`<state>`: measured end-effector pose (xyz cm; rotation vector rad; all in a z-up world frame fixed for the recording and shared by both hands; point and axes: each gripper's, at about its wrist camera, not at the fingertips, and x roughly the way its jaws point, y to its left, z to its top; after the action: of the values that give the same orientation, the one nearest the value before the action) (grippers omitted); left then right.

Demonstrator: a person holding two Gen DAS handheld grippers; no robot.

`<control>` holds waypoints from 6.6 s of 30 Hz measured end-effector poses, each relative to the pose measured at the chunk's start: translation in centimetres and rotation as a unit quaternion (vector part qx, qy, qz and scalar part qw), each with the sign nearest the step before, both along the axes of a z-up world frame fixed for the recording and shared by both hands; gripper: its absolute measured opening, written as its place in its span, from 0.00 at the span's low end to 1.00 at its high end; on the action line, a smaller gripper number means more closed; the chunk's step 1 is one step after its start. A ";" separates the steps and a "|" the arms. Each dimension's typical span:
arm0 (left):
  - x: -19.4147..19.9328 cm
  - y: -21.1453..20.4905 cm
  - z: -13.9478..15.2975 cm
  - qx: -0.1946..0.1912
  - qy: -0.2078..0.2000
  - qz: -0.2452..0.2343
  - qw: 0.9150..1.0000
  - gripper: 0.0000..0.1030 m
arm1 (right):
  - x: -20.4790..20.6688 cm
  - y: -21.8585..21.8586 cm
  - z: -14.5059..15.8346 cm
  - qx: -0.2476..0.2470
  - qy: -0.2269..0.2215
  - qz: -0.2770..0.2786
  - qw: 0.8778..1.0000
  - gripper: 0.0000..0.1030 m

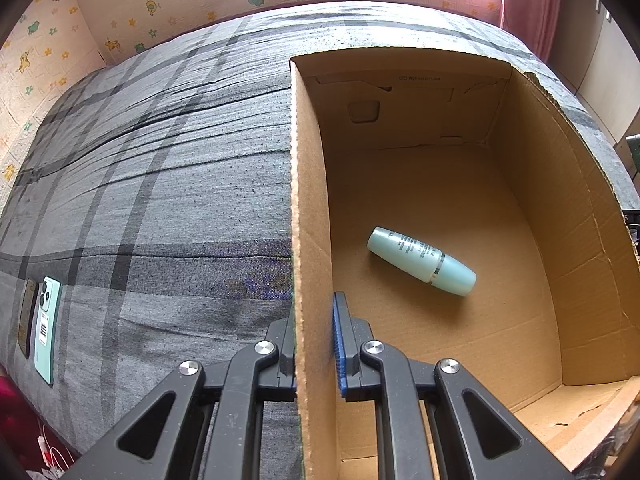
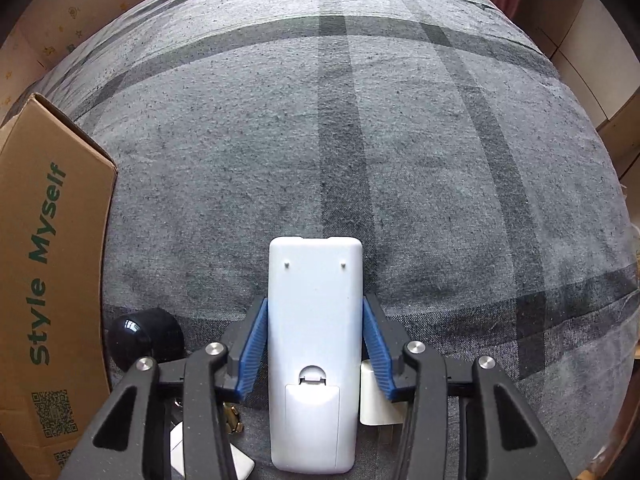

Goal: Organize rigid objects
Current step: 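Move the right tool to the white remote and grasp it, then lift the white remote with the right tool and carry it into the box, then open the right tool to release the remote and withdraw it, then move the right tool to the small white charger plug and grasp it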

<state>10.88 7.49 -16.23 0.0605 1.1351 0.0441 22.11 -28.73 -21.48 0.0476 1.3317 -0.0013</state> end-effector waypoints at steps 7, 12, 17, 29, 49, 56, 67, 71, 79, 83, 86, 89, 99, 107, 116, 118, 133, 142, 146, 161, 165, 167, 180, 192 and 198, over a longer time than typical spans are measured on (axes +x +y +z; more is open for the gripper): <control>0.0 0.0 0.0 0.002 0.000 0.000 1.000 0.13 | -1.1 1.2 1.9 -0.020 -0.017 0.002 1.000 0.48; 0.0 -0.2 0.1 0.004 0.001 -0.001 1.000 0.13 | -2.4 1.7 3.6 -0.020 -0.032 0.010 0.999 0.48; 0.0 -0.2 0.1 0.005 0.001 -0.002 1.000 0.13 | -3.0 1.9 5.2 -0.016 -0.044 0.011 0.999 0.48; 0.0 -0.2 0.1 0.003 0.001 -0.002 1.000 0.13 | -3.6 2.4 8.6 -0.023 -0.065 0.017 0.997 0.48; 0.0 -0.2 0.1 0.004 0.001 -0.002 1.000 0.13 | -3.9 6.9 16.0 -0.012 -0.111 0.063 0.992 0.48; 0.0 -0.2 0.2 0.003 0.001 -0.002 1.000 0.13 | -4.3 10.1 17.9 0.002 -0.124 0.095 0.988 0.48; 0.0 -0.2 0.1 0.003 0.001 -0.002 1.000 0.13 | -4.9 16.2 18.7 0.021 -0.127 0.150 0.980 0.48; 0.0 -0.2 0.1 0.003 0.001 -0.002 1.000 0.13 | -5.2 18.0 18.4 0.029 -0.123 0.165 0.978 0.48; 0.0 -0.1 0.1 0.002 0.001 -0.002 1.000 0.13 | -5.8 21.4 16.6 0.037 -0.102 0.192 0.975 0.48; 0.0 -0.1 0.1 0.002 0.001 -0.002 1.000 0.13 | -6.1 23.0 14.8 0.034 -0.082 0.202 0.975 0.48; 0.0 -0.1 0.1 0.002 0.001 -0.002 1.000 0.13 | -6.3 23.9 13.0 0.031 -0.063 0.209 0.976 0.48; 0.0 -0.1 0.1 0.002 0.001 -0.002 1.000 0.13 | -6.6 24.5 11.1 0.025 -0.043 0.212 0.976 0.48; 0.0 -0.6 0.1 0.010 -0.001 -0.005 1.000 0.14 | -6.1 25.7 7.1 0.012 0.000 0.205 0.979 0.48; 0.0 -0.5 0.1 0.008 -0.001 -0.004 1.000 0.14 | -4.9 26.5 5.9 0.010 0.018 0.198 0.980 0.48; -0.1 -0.5 0.2 0.007 -0.001 -0.003 1.000 0.14 | -3.7 26.9 4.0 0.006 0.045 0.191 0.981 0.48; -0.1 -0.5 0.1 0.007 -0.002 -0.004 1.000 0.14 | -3.4 26.8 3.5 0.010 0.055 0.186 0.981 0.48; -0.1 -0.4 0.1 0.007 -0.001 -0.003 1.000 0.14 | -3.1 26.1 4.2 0.021 0.050 0.186 0.981 0.60; -0.1 -0.4 0.1 0.008 -0.001 -0.004 1.000 0.14 | -4.1 25.2 7.8 -0.010 -0.003 0.196 0.980 0.88; -0.1 -0.5 0.1 0.008 0.000 -0.003 1.000 0.14 | -5.0 24.7 9.4 0.001 -0.014 0.196 0.980 0.94; -0.2 -0.4 0.1 0.009 0.000 -0.003 1.000 0.14 | -6.4 23.7 12.0 -0.006 -0.055 0.182 0.982 0.99; -0.2 -0.4 0.2 0.010 0.000 -0.003 1.000 0.14 | -6.1 22.0 12.6 -0.006 -0.063 0.167 0.984 0.99; -0.2 -0.5 0.2 0.010 0.000 -0.003 1.000 0.14 | -6.0 20.9 12.9 -0.007 -0.068 0.155 0.986 0.99; -0.2 -0.6 0.2 0.015 0.001 -0.004 1.000 0.14 | -4.8 12.7 14.8 -0.028 -0.090 0.084 0.992 0.99; -0.1 -0.6 0.1 0.015 0.002 -0.003 1.000 0.14 | -4.1 5.4 12.8 -0.056 -0.073 0.027 0.995 0.99; -0.1 -0.5 0.1 0.015 0.002 -0.003 1.000 0.14 | -3.8 2.5 10.7 -0.069 -0.060 0.003 0.996 0.99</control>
<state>10.80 6.96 -16.17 0.0905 1.1383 0.0546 18.28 -26.25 -10.76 -0.0723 1.2088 -0.0828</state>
